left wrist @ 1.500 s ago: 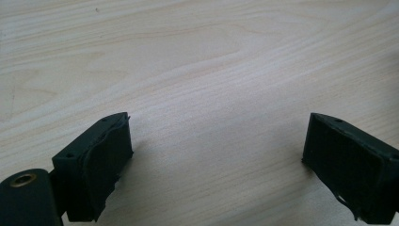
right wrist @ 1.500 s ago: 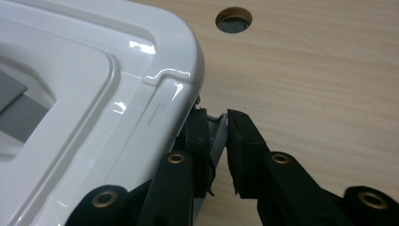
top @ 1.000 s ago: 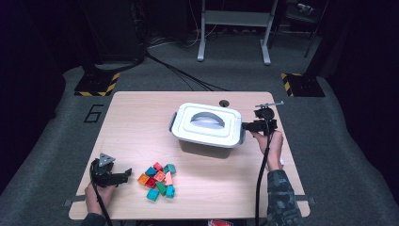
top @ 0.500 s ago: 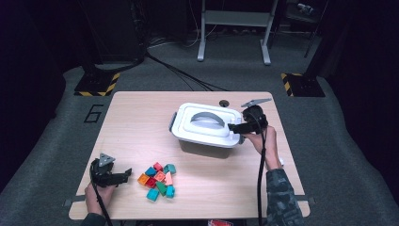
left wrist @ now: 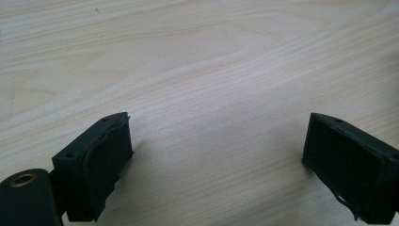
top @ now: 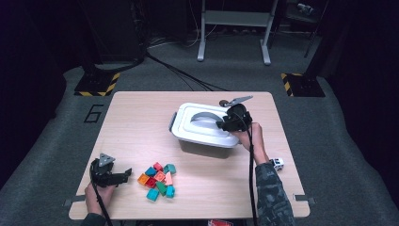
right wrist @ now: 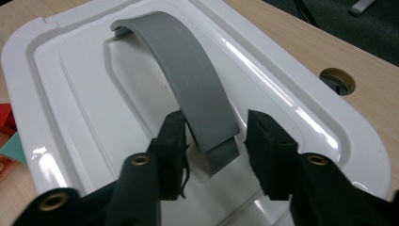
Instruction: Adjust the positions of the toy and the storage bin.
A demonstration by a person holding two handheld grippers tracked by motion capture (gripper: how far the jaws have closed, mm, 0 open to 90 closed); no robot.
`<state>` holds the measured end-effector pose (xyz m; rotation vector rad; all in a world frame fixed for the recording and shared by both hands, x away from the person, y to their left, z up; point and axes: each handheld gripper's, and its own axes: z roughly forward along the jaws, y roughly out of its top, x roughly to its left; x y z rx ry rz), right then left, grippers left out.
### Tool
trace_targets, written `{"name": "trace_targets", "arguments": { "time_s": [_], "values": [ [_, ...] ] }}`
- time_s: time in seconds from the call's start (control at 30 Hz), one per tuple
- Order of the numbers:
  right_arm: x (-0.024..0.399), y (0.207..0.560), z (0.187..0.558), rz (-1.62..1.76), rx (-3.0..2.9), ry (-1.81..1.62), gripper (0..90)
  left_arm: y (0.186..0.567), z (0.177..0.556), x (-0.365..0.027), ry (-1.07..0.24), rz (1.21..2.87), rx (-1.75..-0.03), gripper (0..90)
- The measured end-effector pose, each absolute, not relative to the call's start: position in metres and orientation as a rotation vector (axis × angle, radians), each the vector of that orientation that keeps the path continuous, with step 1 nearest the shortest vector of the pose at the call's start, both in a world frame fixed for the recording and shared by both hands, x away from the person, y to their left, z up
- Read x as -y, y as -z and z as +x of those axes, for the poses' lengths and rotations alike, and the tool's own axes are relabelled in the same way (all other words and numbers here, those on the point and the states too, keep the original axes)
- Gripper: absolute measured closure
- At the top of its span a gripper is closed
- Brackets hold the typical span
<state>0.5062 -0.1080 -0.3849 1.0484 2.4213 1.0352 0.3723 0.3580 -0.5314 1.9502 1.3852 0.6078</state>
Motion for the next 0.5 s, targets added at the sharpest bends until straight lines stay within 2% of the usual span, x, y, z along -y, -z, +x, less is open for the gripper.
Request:
{"name": "trace_targets", "arguments": {
  "time_s": [0.17,0.5],
  "values": [
    [0.103,0.385,0.503,1.064,-2.398,-1.004,65.0,0.531,0.372,-0.358,-0.609,1.95,-1.385,8.3],
    [0.096,0.383,0.484,1.13,-2.361,-0.934,65.6,0.531,0.372,-0.358,-0.608,1.952,-1.384,8.3]
  ]
}}
